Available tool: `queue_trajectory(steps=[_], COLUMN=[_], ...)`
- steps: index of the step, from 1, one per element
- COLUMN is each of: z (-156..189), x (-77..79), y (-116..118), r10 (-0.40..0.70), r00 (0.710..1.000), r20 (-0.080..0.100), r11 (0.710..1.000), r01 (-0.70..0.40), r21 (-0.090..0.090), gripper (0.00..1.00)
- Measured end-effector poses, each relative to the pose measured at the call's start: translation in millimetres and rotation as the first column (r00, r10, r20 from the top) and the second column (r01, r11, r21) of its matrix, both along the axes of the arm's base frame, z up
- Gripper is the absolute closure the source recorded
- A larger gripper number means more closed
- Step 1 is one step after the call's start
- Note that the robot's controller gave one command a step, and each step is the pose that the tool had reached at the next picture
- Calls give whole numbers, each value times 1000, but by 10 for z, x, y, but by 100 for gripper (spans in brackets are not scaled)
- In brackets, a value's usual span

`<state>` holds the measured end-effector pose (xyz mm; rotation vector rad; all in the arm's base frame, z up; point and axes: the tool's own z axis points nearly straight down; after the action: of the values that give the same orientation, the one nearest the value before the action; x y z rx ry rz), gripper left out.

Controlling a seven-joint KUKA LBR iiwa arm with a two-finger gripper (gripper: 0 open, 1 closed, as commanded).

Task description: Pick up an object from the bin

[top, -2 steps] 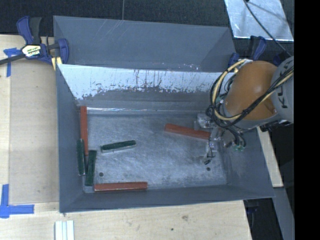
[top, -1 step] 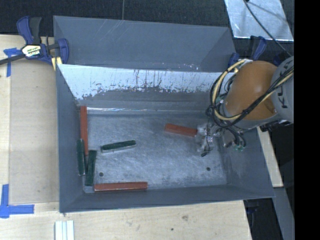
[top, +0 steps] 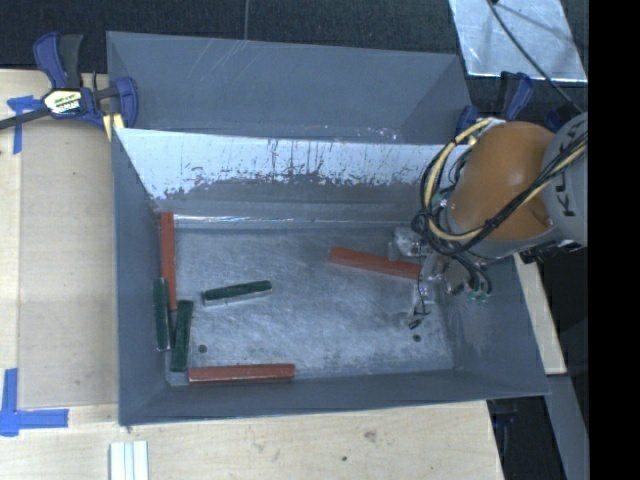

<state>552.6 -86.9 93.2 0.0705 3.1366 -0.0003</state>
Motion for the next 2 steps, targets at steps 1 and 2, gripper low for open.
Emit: queue_trajectory(steps=[1, 2], z=[134, -245], x=[228, 486], y=[-328, 154], r10=[505, 576], r00=[863, 817], r20=[1, 2], r11=[863, 817], r01=[-505, -576], r21=[-4, -1], gripper=[0, 0])
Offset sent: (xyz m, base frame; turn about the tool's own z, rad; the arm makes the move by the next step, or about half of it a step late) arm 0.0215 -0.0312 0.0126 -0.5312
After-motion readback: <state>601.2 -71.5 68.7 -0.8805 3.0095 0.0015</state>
